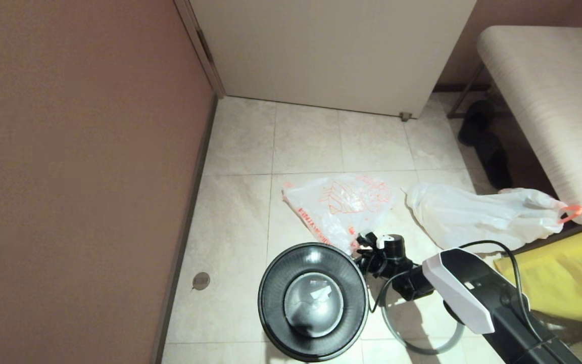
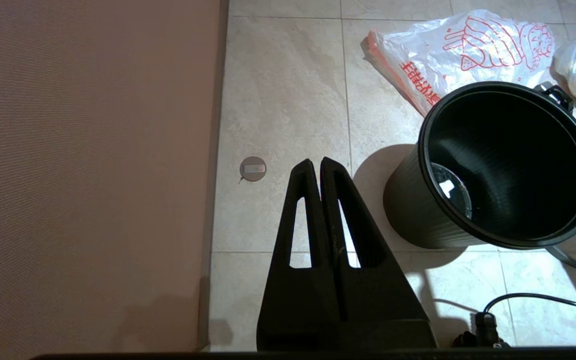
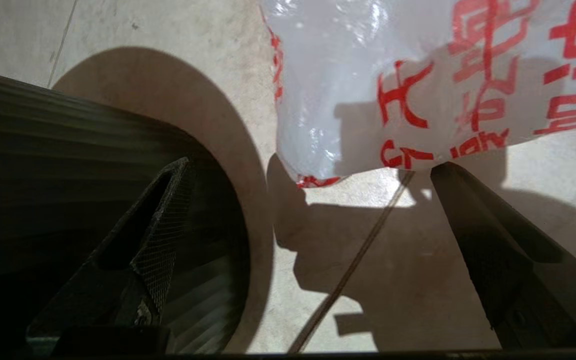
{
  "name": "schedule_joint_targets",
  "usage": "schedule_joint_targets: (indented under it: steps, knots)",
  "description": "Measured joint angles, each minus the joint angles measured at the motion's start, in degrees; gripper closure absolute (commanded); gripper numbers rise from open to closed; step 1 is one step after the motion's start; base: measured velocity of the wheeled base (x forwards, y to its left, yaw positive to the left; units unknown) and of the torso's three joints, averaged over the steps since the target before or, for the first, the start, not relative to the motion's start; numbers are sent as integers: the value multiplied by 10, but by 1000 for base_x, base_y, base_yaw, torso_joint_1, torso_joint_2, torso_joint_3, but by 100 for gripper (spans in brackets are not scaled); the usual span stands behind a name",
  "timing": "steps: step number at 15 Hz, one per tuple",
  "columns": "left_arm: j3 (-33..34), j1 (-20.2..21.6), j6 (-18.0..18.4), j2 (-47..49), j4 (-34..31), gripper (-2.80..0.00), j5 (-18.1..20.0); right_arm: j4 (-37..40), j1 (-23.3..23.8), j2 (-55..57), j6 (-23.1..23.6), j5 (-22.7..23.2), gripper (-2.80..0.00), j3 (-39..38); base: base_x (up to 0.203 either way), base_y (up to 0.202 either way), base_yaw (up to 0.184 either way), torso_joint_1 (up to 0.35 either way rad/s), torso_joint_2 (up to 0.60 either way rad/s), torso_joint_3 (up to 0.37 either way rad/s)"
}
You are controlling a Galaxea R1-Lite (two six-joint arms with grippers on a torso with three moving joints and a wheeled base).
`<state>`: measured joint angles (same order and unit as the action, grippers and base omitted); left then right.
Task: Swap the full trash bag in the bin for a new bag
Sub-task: Pick up a new trash bag
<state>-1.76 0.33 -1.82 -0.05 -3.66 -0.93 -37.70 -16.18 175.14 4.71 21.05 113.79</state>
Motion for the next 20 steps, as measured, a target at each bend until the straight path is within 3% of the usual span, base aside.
schedule_joint_targets:
  steps: [1,13,20]
  knots:
    - [0,0,0,0,0,0,0,0,0,0,1,-1,0,1,0,0,0,0,0,0]
    - [0,0,0,0,0,0,0,7,-15,0,1,-1,0,5,0,0,0,0,0,0]
    - [0,0,0,0,0,0,0,-55,33,0,7,-2,0,-16,0,0,0,0,0,0]
